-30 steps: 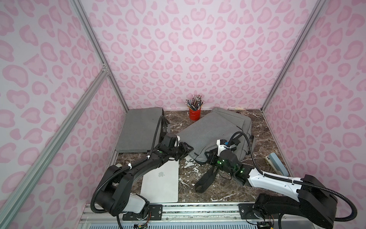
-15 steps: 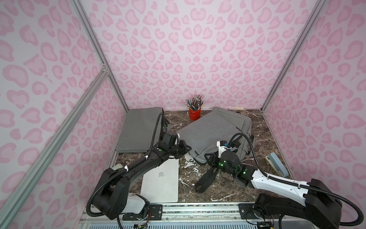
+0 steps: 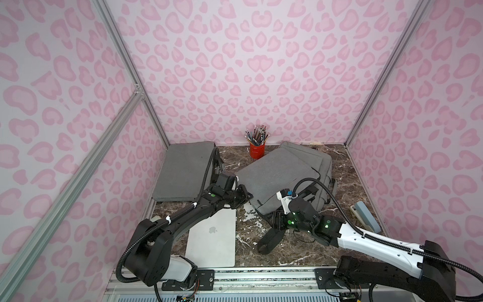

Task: Open the zippered laptop bag and take out the laptop
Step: Adjust the zippered laptop bag.

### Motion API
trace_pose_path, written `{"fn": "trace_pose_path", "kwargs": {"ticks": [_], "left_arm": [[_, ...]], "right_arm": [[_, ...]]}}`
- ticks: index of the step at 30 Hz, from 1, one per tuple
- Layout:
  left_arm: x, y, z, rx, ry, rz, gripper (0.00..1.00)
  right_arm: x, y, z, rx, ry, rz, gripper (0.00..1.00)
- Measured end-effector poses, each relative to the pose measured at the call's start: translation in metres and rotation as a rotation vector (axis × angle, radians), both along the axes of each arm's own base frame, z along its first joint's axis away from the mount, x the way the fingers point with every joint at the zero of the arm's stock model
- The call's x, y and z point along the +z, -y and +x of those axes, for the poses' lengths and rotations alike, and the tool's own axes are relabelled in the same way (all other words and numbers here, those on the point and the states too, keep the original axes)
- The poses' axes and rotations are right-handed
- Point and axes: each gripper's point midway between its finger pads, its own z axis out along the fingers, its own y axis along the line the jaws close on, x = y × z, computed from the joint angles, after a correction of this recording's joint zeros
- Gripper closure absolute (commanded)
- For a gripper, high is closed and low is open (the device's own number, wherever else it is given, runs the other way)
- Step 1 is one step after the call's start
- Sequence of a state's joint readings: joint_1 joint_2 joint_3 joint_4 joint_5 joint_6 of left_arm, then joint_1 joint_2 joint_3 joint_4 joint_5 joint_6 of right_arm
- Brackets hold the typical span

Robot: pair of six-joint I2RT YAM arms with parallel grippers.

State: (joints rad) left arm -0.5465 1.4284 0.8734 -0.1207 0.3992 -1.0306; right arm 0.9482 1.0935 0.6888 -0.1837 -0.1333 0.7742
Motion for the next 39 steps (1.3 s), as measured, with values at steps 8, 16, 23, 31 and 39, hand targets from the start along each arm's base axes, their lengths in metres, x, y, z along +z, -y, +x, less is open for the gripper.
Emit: {"fn": "trace_pose_path", "kwargs": {"ticks": [8, 16, 23, 31, 39], "left_arm": [[0.005, 0.002, 0.001, -0.007, 0.017, 0.014, 0.98], [0.01, 0.003, 0.002, -0.019, 0.038, 0.043, 0.98], [0.011, 0.005, 0.003, -0.028, 0.046, 0.05, 0.98], [0.011, 0.004, 0.003, -0.036, 0.055, 0.057, 0.98], [0.011, 0.005, 0.004, -0.043, 0.057, 0.06, 0.98]], "right_arm": [[-0.003, -0.005, 0.003, -0.033, -0.063, -0.019, 0.37], [-0.03, -0.005, -0.002, -0.079, -0.162, -0.051, 0.46], [-0.055, 0.014, -0.018, -0.098, -0.22, -0.111, 0.51], [-0.051, 0.046, -0.014, -0.193, -0.181, -0.173, 0.5], [-0.031, 0.031, -0.008, -0.069, -0.034, -0.18, 0.51]]}}
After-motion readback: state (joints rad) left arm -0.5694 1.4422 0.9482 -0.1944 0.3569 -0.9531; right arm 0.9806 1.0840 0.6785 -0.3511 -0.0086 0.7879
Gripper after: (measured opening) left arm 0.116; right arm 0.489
